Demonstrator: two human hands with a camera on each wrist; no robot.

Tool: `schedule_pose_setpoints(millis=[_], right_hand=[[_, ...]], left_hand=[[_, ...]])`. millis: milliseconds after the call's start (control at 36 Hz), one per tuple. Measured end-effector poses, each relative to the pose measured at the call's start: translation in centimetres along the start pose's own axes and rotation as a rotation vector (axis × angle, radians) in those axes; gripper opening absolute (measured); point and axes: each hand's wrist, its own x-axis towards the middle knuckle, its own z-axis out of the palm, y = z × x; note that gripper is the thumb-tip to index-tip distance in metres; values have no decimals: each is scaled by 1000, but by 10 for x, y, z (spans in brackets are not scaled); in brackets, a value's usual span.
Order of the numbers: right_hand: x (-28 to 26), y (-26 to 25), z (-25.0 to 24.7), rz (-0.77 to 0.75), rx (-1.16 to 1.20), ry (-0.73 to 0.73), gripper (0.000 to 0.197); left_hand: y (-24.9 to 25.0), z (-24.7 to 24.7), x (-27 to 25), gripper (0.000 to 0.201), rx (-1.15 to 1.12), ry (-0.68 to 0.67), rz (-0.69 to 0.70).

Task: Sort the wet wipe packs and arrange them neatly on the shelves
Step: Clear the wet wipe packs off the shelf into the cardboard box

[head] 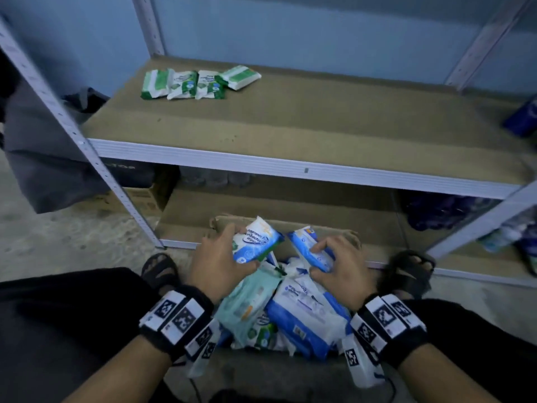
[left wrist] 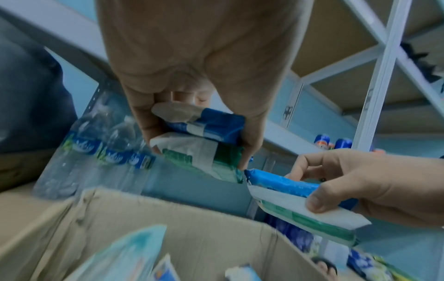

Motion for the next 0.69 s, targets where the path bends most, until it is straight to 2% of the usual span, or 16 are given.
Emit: schedule_pose_setpoints(millis=[83,167,361,500,611,694], right_hand=[[-17,23,19,93,-32,-138,33],[-31,42,38,139,-57,-273,33],[-53,61,64,102,-75,-477,36],[-54,66,66,110,-34,-507,36],[-53,71,63,138,34,-466,35],[-49,74,60,141,17,-417,32]], left_hand=[[-9,28,-8,53,-9,-131,-92],[-18,50,-15,53,26,-208,-123],[-35,80,-28,59,121,-362,-92],[-40,86,-29,63,134,-467,-66],[-48,87,-25,60,83,-541,-92],[-50,92,-23,60,75,-526,-83]])
